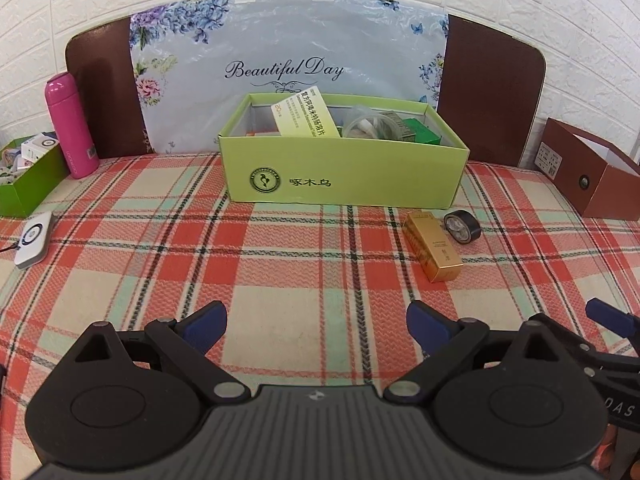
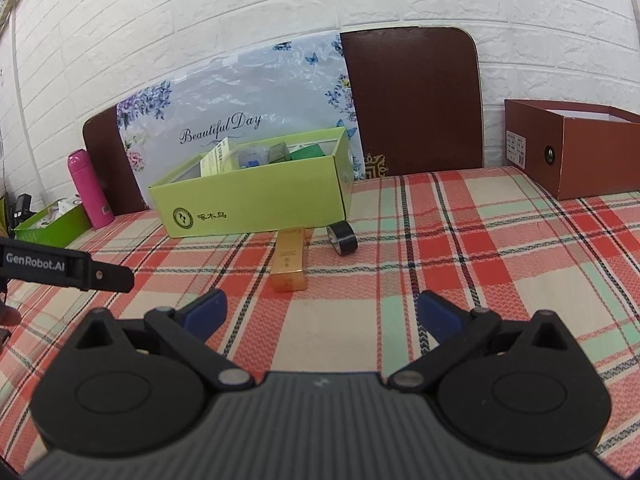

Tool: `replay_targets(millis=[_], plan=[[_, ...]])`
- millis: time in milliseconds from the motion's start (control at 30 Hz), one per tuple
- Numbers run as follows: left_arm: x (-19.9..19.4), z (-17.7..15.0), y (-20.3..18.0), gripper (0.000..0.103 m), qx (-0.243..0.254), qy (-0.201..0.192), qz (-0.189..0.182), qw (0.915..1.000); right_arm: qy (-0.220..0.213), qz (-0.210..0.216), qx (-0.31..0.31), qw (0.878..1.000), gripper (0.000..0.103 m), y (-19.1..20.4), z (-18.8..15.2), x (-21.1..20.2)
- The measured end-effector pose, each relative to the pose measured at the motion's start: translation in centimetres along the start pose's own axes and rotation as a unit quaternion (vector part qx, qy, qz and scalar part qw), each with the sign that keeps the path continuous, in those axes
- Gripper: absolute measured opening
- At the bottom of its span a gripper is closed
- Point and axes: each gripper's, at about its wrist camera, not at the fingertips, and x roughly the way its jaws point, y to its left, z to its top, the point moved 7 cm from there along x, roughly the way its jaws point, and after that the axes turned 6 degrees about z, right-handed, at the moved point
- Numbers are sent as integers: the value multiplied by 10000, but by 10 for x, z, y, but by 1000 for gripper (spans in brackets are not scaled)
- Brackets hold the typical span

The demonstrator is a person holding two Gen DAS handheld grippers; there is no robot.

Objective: Organize objects
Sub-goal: 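Move both tools back to the gold box and black tape roll, then grasp the gold box with left tool while right tool grasps the black tape roll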

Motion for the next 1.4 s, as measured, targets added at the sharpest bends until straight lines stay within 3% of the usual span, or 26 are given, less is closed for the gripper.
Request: replay_targets(millis=[267,467,600,633,667,733,867,1000,1133,1233,1267,1300,1400], plan=[[36,17,-58,99,-104,86,-663,9977,-41,-60,210,9998,103,-24,-2,-5],[82,25,-103,98,266,136,-594,9978,43,-119,317,9994,103,-38,-8,-10],[109,24,-108,84,68,467,-773,9959,78,-104,289,9995,103,-42,-9,-10],[114,22,-107,65,63,502,-836,9952,99,-91,269,9995,103,-41,-9,-9],[116,21,-104,59,130,506,-845,9951,101,-76,240,9996,103,-41,-9,-8],[111,20,-95,34,181,417,-906,9949,131,21,141,9998,103,-37,-8,-4],[94,11,-61,34,-3,527,-970,9939,167,20,-115,9998,103,-31,3,19],[75,-10,-28,34,31,494,-639,9967,275,-50,-494,9984,86,-24,19,64],[58,-25,-6,34,-115,531,-624,9966,445,-29,-677,9967,67,-17,34,117],[54,-28,4,34,-120,557,-605,9965,596,-169,-834,9946,45,-13,38,146],[54,-28,7,34,-112,560,-585,9966,723,-211,-865,9934,24,-13,37,153],[53,-29,8,34,-98,565,-583,9967,849,-229,-829,9927,18,-13,35,157],[51,-29,13,33,-113,627,-690,9956,791,240,-666,9943,18,-1,29,140]])
